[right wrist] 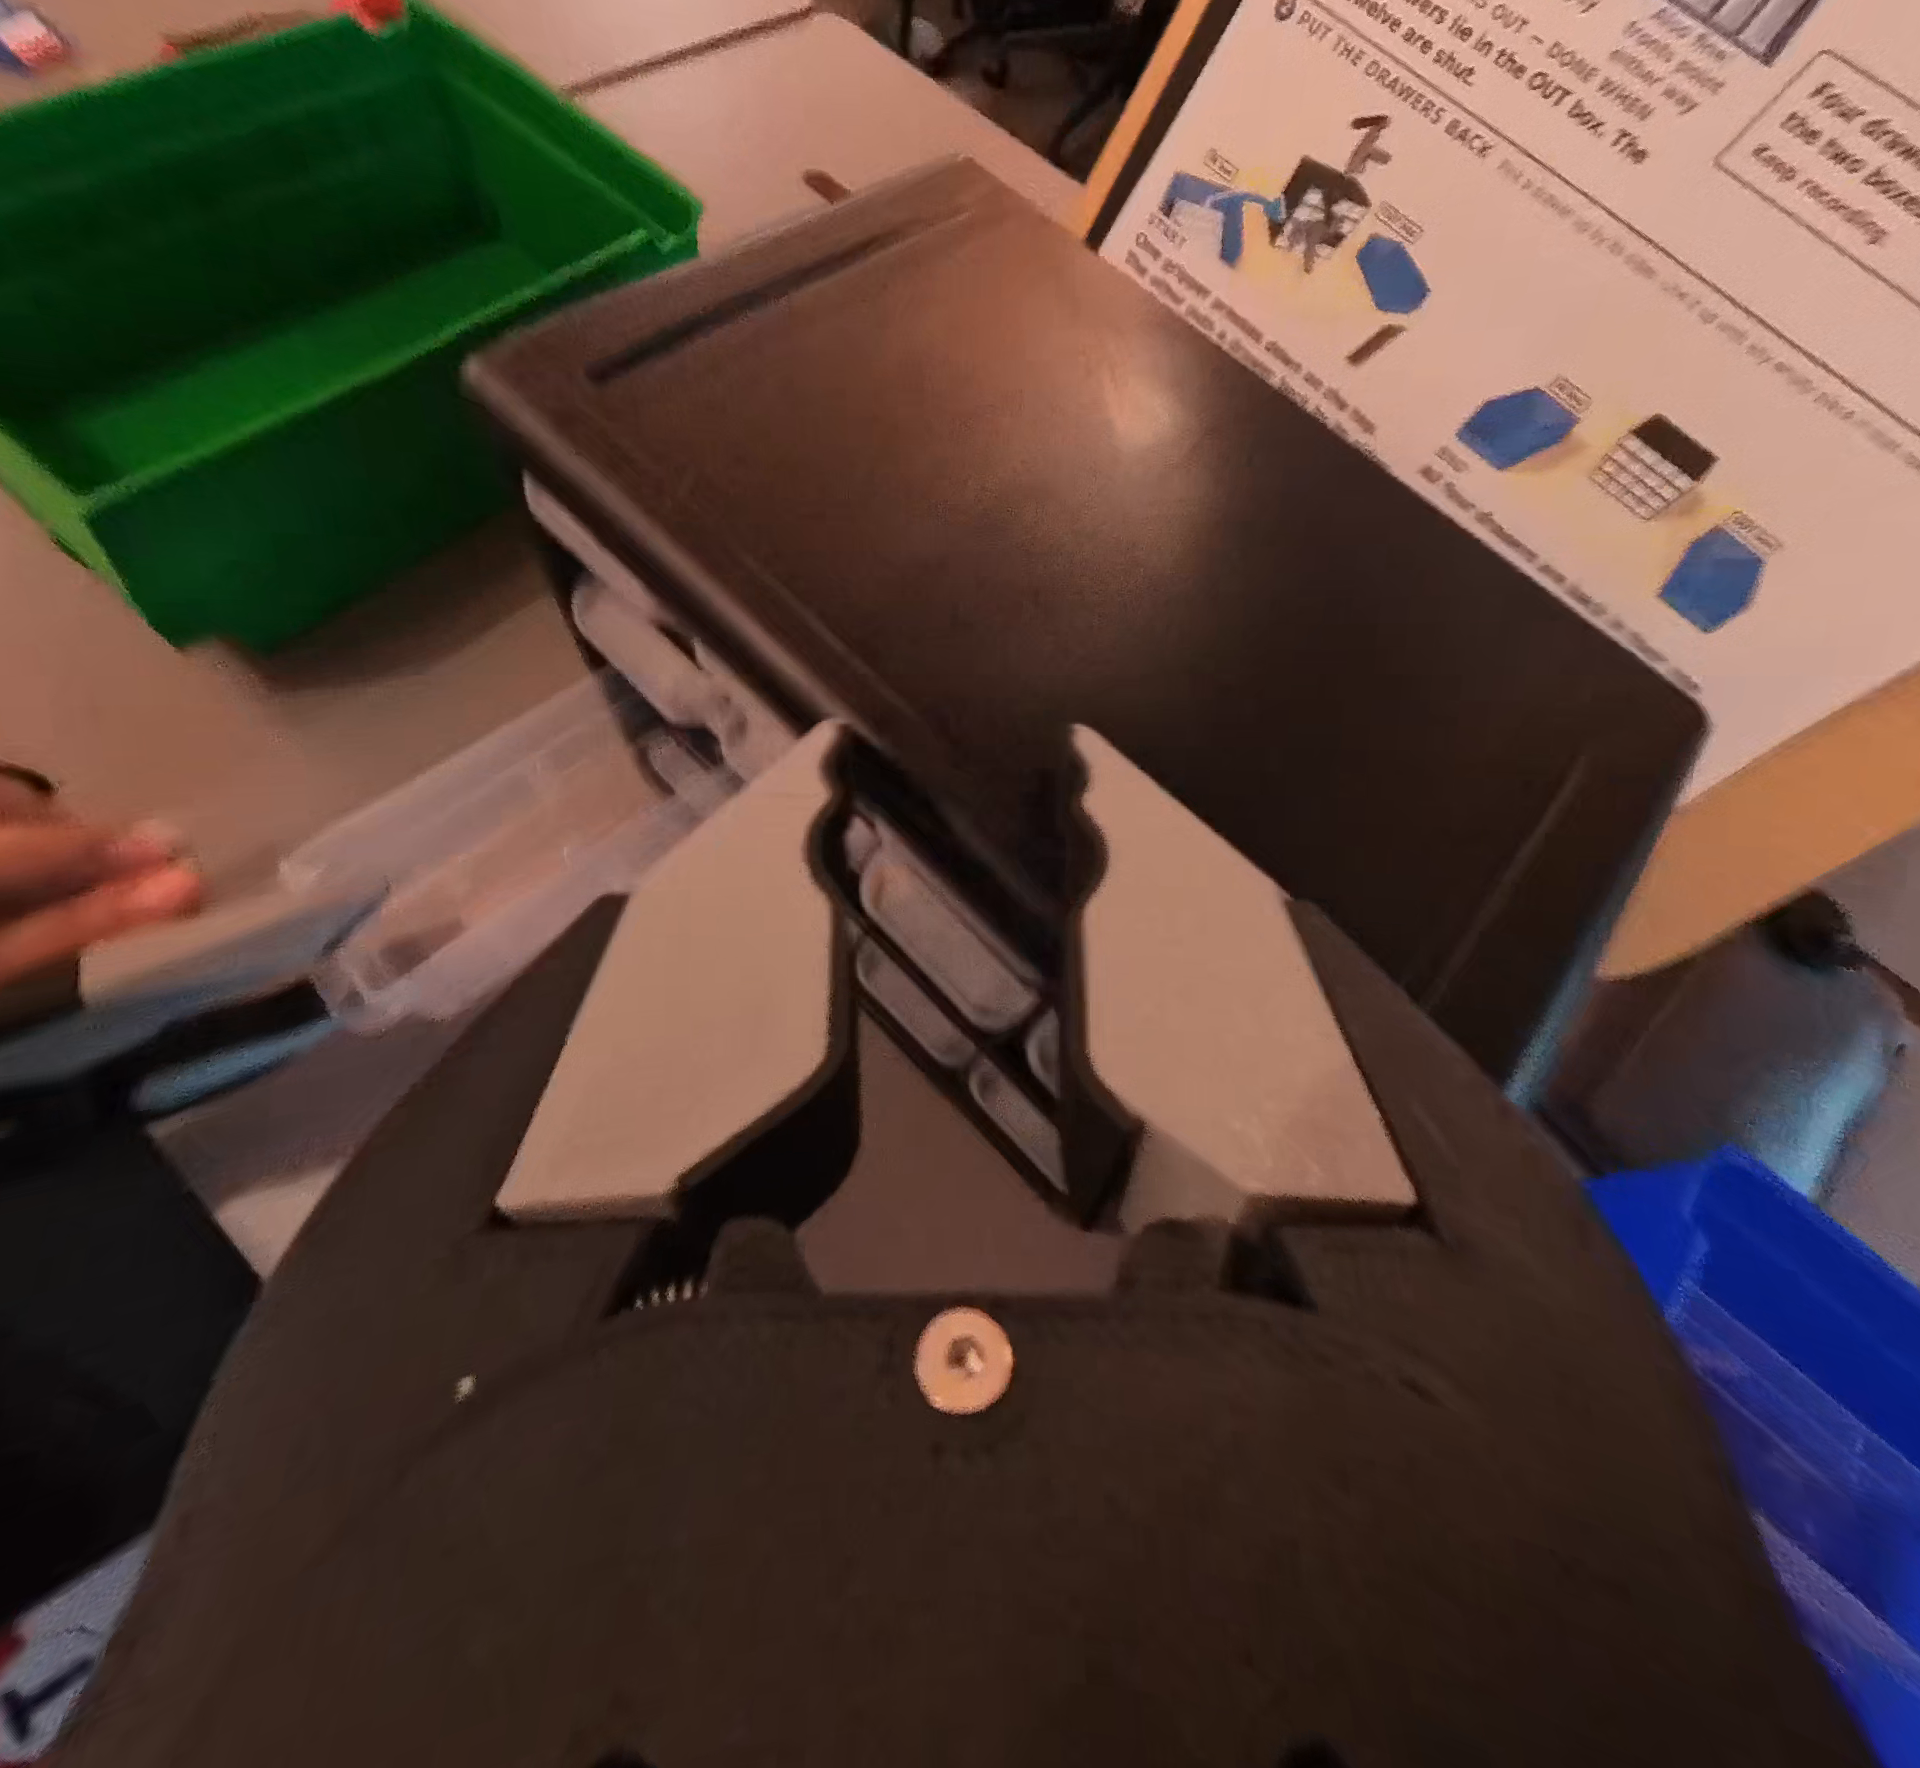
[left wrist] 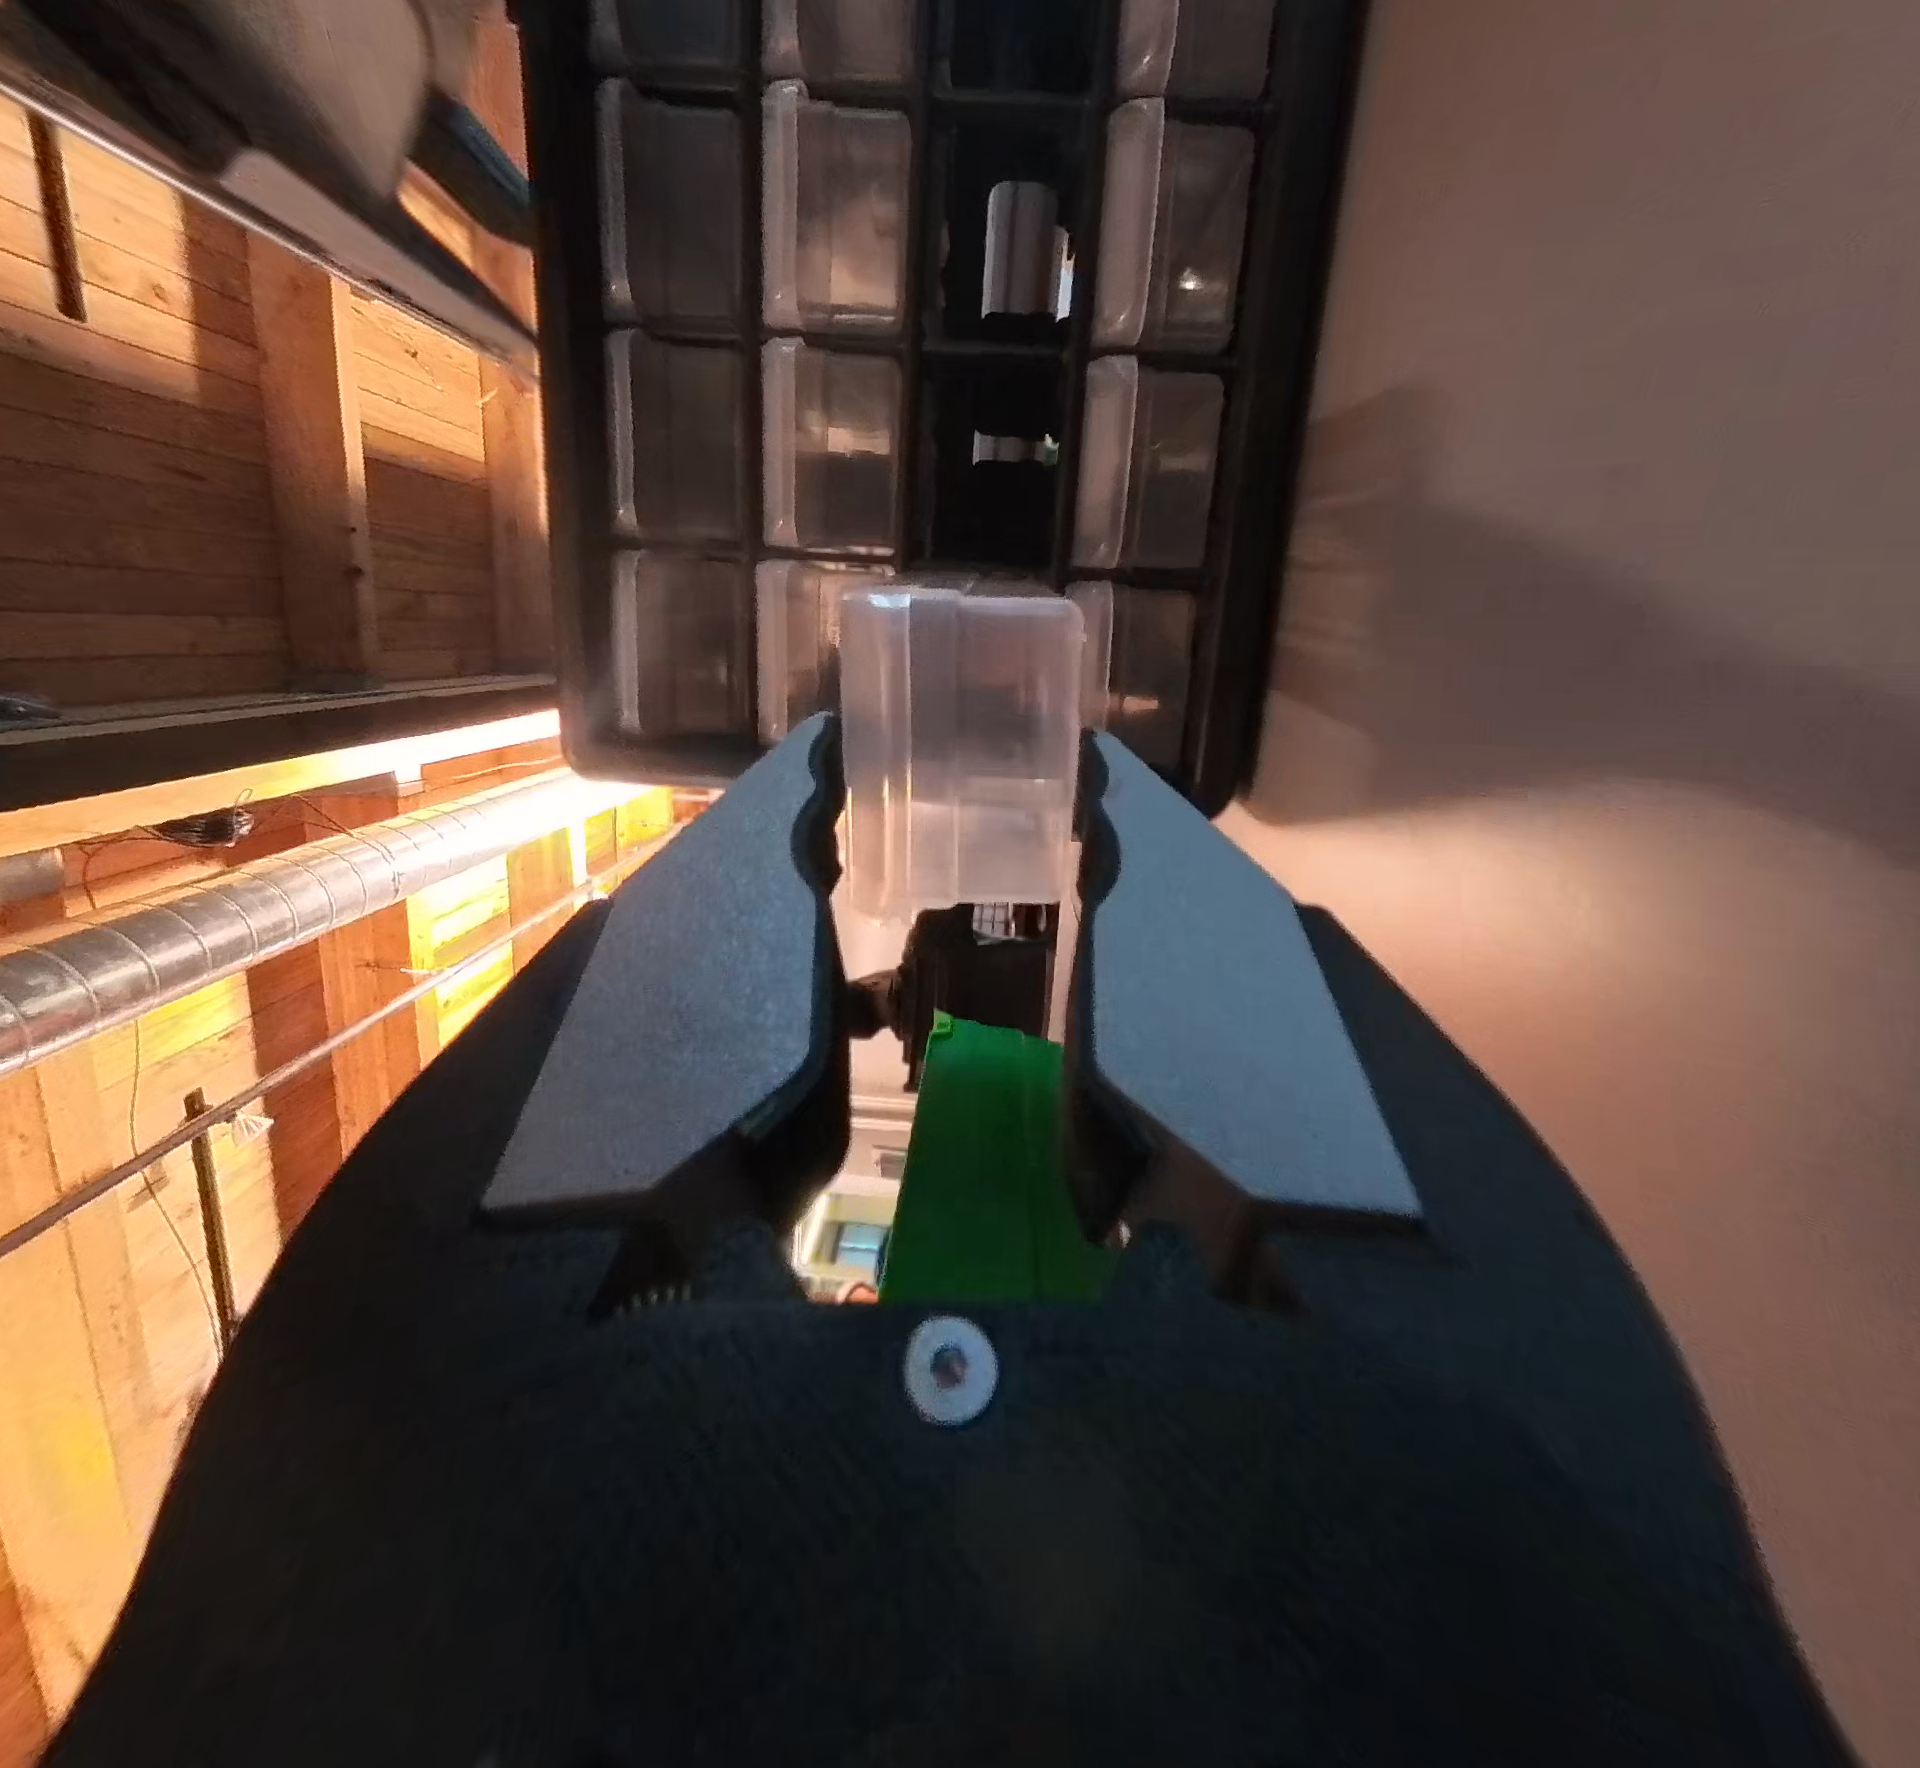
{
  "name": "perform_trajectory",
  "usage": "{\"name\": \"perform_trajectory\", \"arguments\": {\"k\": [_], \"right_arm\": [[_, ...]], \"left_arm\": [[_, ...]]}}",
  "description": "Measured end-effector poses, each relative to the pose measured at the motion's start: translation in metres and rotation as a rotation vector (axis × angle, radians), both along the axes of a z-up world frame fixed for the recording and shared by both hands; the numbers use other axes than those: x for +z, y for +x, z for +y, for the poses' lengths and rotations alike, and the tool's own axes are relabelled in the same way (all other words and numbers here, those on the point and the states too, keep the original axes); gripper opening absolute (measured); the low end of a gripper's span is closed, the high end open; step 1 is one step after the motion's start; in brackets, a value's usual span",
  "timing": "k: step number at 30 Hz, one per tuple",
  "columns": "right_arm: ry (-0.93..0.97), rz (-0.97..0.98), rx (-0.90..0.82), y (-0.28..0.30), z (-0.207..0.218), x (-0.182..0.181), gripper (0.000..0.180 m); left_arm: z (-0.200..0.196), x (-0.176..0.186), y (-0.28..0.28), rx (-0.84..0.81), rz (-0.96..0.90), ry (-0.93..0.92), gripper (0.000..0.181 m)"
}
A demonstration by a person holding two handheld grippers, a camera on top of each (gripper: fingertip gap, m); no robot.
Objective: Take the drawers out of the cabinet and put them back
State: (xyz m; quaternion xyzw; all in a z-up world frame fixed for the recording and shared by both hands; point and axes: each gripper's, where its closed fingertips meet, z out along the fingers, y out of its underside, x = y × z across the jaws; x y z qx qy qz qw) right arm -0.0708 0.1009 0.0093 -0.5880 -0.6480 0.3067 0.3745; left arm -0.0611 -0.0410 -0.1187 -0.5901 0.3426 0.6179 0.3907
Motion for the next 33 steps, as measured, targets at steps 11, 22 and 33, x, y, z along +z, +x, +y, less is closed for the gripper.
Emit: {"name": "perform_trajectory", "arguments": {"k": [11, 22, 33], "right_arm": [[0.065, 0.042, 0.156, 0.015, -0.035, -0.005, 0.050], [0.030, -0.208, 0.753, 0.126, -0.130, -0.070, 0.075], [0.284, -0.501, 1.074, 0.205, -0.162, -0.157, 0.006]], "left_arm": [[-0.011, 0.016, 0.011, -0.110, -0.152, -0.066, 0.043], [-0.015, 0.029, 0.094, -0.428, -0.260, -0.188, 0.043], [-0.040, 0.007, 0.163, -0.744, -0.160, -0.358, 0.042]]}}
